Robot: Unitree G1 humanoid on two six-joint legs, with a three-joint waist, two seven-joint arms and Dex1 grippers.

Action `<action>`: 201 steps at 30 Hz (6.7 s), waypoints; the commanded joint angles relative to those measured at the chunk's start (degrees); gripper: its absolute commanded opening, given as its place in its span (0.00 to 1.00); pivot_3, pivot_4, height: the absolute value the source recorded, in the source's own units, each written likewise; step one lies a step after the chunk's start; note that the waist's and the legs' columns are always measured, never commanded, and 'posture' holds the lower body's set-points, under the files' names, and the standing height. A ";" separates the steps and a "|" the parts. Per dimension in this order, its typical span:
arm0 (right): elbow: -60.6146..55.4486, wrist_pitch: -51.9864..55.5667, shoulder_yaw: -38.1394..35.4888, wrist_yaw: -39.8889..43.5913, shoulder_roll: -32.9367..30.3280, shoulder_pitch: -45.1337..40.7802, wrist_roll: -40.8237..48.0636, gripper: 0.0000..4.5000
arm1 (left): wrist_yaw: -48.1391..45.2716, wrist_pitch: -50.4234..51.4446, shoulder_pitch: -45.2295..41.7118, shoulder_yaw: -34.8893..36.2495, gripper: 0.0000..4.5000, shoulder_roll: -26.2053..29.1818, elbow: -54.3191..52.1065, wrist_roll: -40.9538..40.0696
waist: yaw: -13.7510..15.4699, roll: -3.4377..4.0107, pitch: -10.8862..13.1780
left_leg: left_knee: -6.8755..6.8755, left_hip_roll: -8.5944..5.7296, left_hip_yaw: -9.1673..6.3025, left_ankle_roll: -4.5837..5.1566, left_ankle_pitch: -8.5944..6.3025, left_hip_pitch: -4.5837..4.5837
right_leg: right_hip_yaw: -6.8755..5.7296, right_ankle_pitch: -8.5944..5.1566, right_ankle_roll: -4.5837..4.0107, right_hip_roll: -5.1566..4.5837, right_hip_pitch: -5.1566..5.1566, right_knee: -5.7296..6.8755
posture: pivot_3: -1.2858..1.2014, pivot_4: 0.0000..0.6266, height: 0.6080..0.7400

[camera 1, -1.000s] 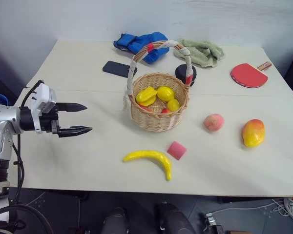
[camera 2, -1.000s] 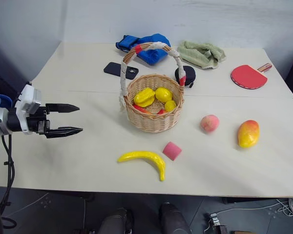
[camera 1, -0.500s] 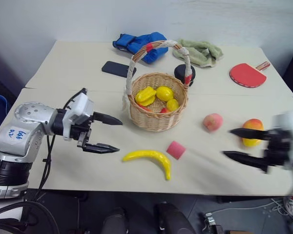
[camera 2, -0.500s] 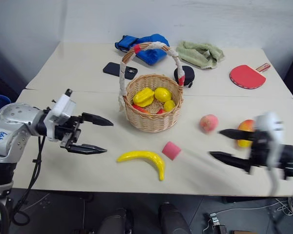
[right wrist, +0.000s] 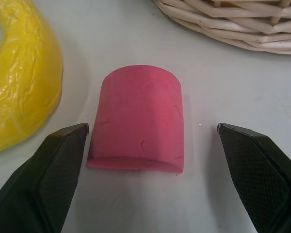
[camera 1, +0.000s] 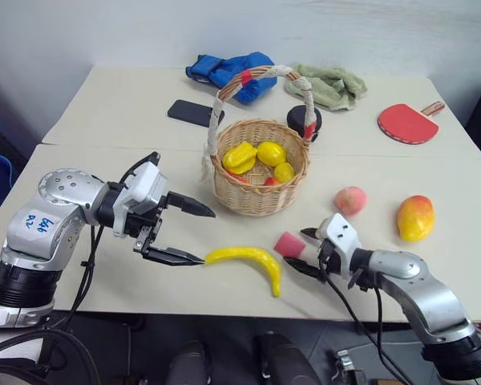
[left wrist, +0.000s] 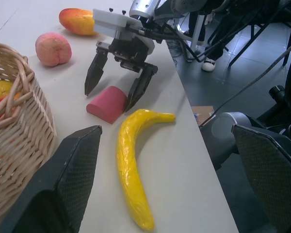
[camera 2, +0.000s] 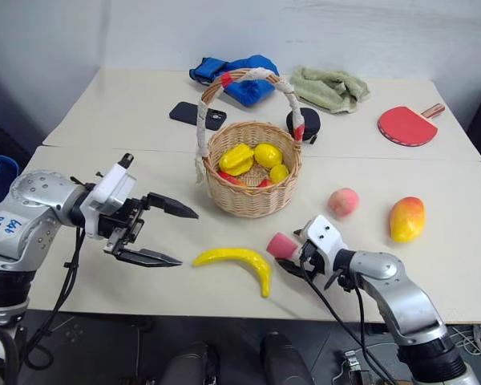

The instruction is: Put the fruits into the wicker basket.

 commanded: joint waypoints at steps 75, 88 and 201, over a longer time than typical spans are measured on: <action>-24.42 19.21 -52.89 -2.65 -29.27 11.94 57.79 1.00 | 2.75 -36.75 -12.77 -23.85 0.14 -15.73 29.19 35.71 | 0.41 0.11 -0.04 | -0.02 -0.07 -0.04 0.49 -0.25 -0.10 | 0.17 -0.03 0.24 -0.06 0.35 -0.73 | 0.52 0.24 1.00; -23.94 17.74 -49.37 -3.23 -28.68 9.41 57.60 1.00 | 7.35 -2.22 -22.94 -9.13 0.14 -19.64 19.80 16.14 | 0.69 0.10 -0.03 | 0.06 -0.09 -0.14 0.28 -0.11 -0.22 | 0.04 -0.03 0.25 -0.08 0.31 -0.69 | 0.52 0.24 1.00; -2.17 42.39 -47.46 -28.83 -11.21 -7.85 17.23 0.99 | 14.85 7.99 -18.41 0.57 0.92 -17.13 1.67 -5.98 | -1.04 0.09 -0.02 | 0.06 -0.11 0.14 -0.29 0.31 -0.90 | 0.20 -0.22 -0.07 -0.04 -1.28 0.81 | 0.52 0.24 1.00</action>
